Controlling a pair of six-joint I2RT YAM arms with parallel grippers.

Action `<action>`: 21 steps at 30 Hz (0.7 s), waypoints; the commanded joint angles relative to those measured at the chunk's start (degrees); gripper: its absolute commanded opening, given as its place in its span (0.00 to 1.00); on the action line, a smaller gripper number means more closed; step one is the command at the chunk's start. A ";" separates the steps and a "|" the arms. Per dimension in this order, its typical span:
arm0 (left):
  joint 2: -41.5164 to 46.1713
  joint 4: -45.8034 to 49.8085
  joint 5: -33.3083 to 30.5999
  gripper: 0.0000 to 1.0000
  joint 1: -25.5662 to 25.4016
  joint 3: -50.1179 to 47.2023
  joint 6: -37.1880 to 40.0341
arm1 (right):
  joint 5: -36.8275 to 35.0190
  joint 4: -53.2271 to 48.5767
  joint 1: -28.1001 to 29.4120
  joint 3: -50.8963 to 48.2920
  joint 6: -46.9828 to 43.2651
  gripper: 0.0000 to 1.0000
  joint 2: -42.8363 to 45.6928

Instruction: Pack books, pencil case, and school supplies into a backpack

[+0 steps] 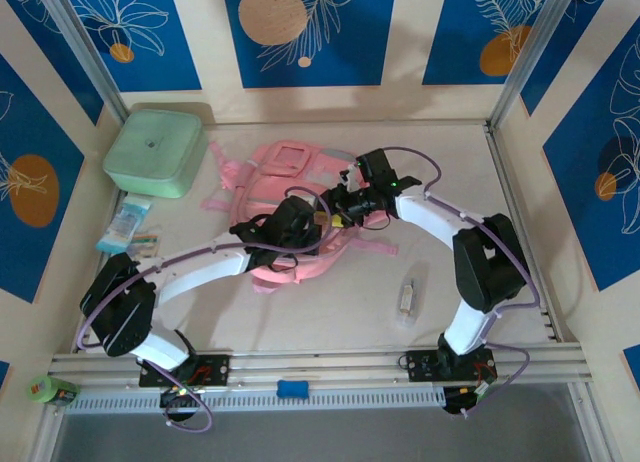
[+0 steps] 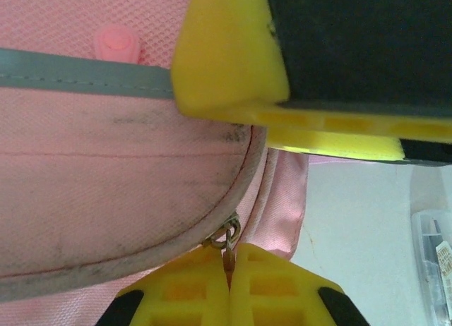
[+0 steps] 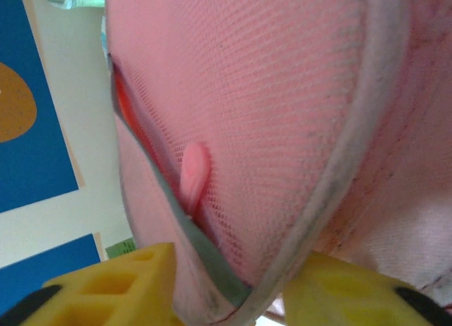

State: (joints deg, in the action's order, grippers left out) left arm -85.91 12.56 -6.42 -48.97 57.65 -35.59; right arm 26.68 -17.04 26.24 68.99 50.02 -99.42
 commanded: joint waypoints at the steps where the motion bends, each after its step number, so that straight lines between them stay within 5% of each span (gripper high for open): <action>1: 2.84 -1.95 0.80 0.00 0.53 -0.76 1.70 | -0.02 1.72 -0.14 2.16 1.39 0.28 -1.74; 6: 4.14 1.18 -0.41 0.00 1.47 -1.53 3.01 | -1.83 -3.66 -1.09 3.69 -4.13 0.01 -1.64; 17: 12.89 10.12 -0.74 0.00 9.06 -8.02 11.37 | -1.17 -15.88 -10.87 12.47 -17.08 0.00 -3.19; 21: 13.59 -0.14 13.17 0.00 7.59 -9.26 10.15 | -0.35 -18.42 -10.01 17.88 -18.34 0.00 -5.46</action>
State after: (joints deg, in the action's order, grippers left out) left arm -74.32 13.87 -2.79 -40.62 50.35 -26.44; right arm 29.06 -36.18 17.87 82.37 35.03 -103.90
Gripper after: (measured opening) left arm 0.050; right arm 0.057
